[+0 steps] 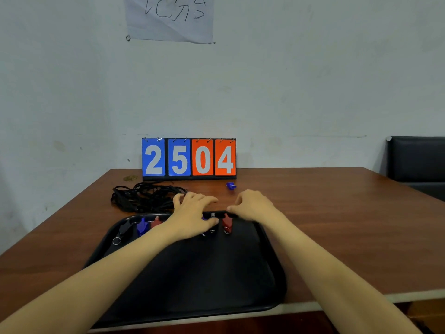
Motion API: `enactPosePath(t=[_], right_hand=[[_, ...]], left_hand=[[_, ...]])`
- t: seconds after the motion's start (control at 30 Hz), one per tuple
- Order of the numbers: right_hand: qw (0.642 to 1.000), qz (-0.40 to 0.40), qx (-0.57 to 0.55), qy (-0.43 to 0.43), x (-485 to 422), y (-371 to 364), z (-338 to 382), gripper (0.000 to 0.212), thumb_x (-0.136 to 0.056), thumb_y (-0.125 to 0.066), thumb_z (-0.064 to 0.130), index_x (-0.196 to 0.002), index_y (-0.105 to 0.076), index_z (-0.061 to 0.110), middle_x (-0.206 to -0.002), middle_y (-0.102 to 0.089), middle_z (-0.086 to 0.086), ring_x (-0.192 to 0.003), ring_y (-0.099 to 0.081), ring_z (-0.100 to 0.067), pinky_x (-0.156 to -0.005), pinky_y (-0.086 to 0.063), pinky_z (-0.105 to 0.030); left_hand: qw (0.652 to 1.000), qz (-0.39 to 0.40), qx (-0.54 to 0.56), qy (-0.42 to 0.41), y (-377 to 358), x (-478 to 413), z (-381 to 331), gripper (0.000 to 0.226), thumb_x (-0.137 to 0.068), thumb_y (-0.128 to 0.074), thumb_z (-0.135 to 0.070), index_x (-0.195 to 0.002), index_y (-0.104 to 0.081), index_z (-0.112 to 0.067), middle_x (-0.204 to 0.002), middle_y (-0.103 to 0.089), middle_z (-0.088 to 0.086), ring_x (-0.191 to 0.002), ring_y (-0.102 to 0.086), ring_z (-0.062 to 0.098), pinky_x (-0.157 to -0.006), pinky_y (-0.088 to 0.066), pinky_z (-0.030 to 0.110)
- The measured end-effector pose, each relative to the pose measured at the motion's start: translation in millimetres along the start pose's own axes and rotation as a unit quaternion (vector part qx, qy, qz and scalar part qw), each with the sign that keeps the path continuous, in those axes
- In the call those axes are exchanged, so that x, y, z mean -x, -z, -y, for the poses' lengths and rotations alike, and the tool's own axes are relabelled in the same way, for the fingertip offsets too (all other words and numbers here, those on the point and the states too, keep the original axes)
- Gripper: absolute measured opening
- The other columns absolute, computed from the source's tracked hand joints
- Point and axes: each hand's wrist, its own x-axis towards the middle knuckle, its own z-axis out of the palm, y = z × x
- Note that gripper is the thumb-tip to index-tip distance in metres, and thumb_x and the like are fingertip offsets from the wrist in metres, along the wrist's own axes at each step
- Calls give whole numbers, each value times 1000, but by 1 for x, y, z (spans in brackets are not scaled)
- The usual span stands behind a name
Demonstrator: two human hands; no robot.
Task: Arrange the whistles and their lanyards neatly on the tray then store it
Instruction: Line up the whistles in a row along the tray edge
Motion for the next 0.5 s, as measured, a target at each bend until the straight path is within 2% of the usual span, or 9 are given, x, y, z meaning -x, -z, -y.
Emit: enactPosePath(t=[0.1,0.2,0.27,0.4,0.5], right_hand=[[998,-34,-47,17,-14,22,-12,29,-92,-55,33,-109,-63,11,-107,-67,-5,-96,-63,-17,-83,-48,-27],[996,-37,-79,36,-35,34,-23,28,-95,-52,23,-119,-60,11,-121,-62,-7,-109,-57,-18,-90,-43,-27],[996,-28,-71,40,-55,34,-28,30,-95,-51,19,-123,-57,12,-129,-57,-7,-116,-54,-19,-95,-41,-27],[999,-2,-41,37,-96,20,-32,38,-93,-54,19,-130,-52,11,-135,-52,-8,-121,-51,-21,-98,-40,-29],[999,4,-34,35,-121,3,-32,39,-92,-55,28,-126,-53,8,-128,-56,-11,-114,-54,-23,-90,-43,-29]], left_hand=[[999,-22,37,14,8,-23,1,43,-91,-50,-40,-133,-43,-33,-134,-48,-7,-131,-31,16,-111,-16,40],[998,-16,60,33,6,-61,6,41,-93,-49,-30,-135,-46,-26,-139,-47,-2,-133,-34,20,-112,-28,44],[998,19,37,38,-1,-87,11,43,-94,-47,-25,-137,-45,-25,-141,-46,2,-133,-35,23,-111,-31,46],[994,96,-12,55,-18,-125,15,52,-92,-44,-16,-143,-36,-25,-145,-40,6,-137,-29,27,-116,-16,48],[991,123,-18,56,-31,-145,14,55,-92,-42,-12,-145,-31,-23,-147,-38,8,-138,-28,28,-117,-12,48]])
